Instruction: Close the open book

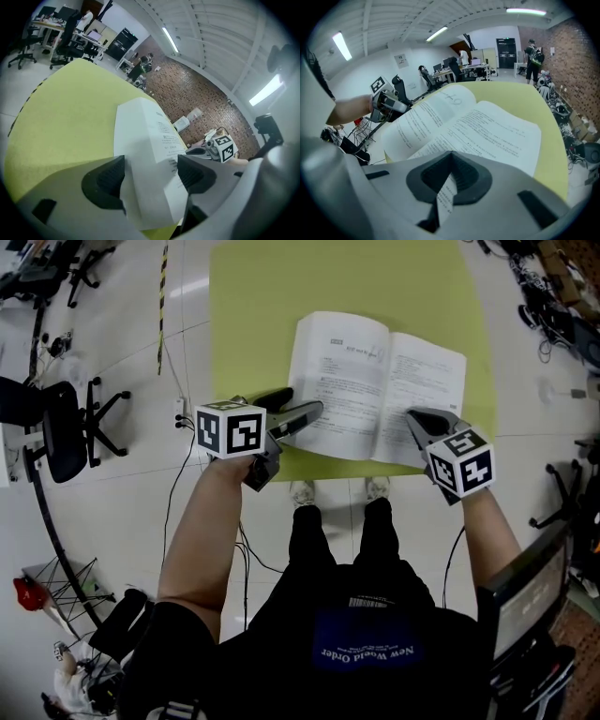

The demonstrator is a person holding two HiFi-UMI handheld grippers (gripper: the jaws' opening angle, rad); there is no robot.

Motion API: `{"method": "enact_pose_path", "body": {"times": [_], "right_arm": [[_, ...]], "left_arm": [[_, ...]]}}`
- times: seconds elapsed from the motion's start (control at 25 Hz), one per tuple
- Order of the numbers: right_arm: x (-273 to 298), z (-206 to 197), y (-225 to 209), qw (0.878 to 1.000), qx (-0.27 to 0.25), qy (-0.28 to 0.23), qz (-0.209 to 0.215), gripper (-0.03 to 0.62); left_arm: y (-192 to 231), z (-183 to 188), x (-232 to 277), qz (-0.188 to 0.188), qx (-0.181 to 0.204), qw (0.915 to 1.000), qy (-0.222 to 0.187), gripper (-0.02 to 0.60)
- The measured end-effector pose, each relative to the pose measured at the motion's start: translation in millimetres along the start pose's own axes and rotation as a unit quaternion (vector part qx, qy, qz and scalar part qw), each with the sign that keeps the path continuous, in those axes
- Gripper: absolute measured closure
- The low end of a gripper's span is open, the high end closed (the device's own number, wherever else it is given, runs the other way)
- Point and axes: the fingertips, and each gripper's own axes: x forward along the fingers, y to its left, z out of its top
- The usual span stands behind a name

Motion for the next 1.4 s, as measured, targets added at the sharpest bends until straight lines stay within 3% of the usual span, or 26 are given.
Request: {"method": "enact_pose_path", "body": {"times": [0.16, 0.36, 0.64, 0.88, 1.0, 1.16, 1.4], "right_arm": [[-0.2, 0.0, 0.8, 1.0, 0.001, -0.004, 0.003, 0.606], [-2.2, -4.0, -2.1, 1.0, 0.006, -0.007, 0.007, 0.606], [-7.3, -1.5, -3.1, 1.0, 0.016, -0.016, 0.017, 0.606], [-8.5, 1.8, -1.5, 0.999, 0.03, -0.024, 0.03, 0.606], [-7.5, 3.6, 0.7, 0.998, 0.036, -0.026, 0.036, 0.606], [-11.7, -1.3, -3.0, 0.997, 0.046, -0.027, 0.046, 0.606], [-17.2, -6.8, -8.4, 0.997, 0.054, -0.025, 0.052, 0.606]], "left_arm": [[-9.4, 2.6, 2.5, -0.026, -0.019, 0.9995, -0.008, 0.244], [-43.7, 8.5, 17.4, -0.092, -0.05, 0.9944, -0.017, 0.219], [-59.9, 17.2, 12.4, -0.079, -0.023, 0.9965, -0.016, 0.216], [-91.0, 20.3, 10.5, -0.106, -0.011, 0.9942, -0.012, 0.216], [-103.0, 24.1, 10.8, -0.101, 0.016, 0.9947, -0.008, 0.216], [-127.2, 34.4, 11.2, -0.077, 0.1, 0.9919, -0.009, 0.216], [-179.3, 45.4, 28.0, -0.114, 0.148, 0.9824, -0.004, 0.218]]}}
